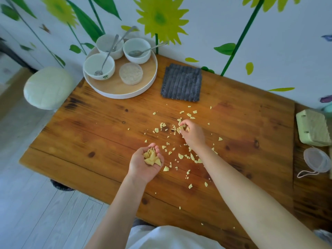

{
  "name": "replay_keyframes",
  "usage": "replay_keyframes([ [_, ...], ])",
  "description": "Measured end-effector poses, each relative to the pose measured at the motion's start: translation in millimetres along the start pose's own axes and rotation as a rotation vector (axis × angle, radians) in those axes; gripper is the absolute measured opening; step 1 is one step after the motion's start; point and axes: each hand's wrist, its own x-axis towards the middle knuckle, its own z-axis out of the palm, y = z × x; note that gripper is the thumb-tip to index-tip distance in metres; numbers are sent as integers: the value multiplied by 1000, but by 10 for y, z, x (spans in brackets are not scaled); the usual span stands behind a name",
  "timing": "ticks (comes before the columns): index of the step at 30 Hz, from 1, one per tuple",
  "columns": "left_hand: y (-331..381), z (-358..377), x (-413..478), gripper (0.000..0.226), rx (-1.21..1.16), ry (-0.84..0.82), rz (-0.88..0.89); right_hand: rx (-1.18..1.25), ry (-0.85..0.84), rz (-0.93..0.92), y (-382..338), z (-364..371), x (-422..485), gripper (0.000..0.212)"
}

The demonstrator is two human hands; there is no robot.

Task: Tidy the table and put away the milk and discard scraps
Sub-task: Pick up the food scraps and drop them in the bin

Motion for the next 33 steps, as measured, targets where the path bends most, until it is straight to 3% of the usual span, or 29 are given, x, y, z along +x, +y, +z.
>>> replay_keyframes([
  [11,-174,-42,-20,23,-55,29,18,-8,-46,46,79,-21,26,16],
  [19,-306,-51,-126,24,-73,15,57,-201,-60,-129,180,-58,-25,22],
  [21,-318,-96,-163,24,-96,9,62,-1,-68,-33,90,-86,-85,23],
  [22,-319,-118,-177,23,-109,1,62,231,-79,85,26,-118,-130,25],
  [25,-318,-147,-220,23,-148,-37,77,1205,-281,511,-137,-210,-345,34],
  [27,-307,-137,-244,24,-176,-59,95,1666,-367,688,-229,-185,-549,36],
  [29,-281,-119,-255,24,-204,-93,120,1874,-373,773,-347,-71,-764,37],
  [33,-180,-169,-285,26,-264,-105,170,1953,-378,824,-664,165,-1075,35],
])
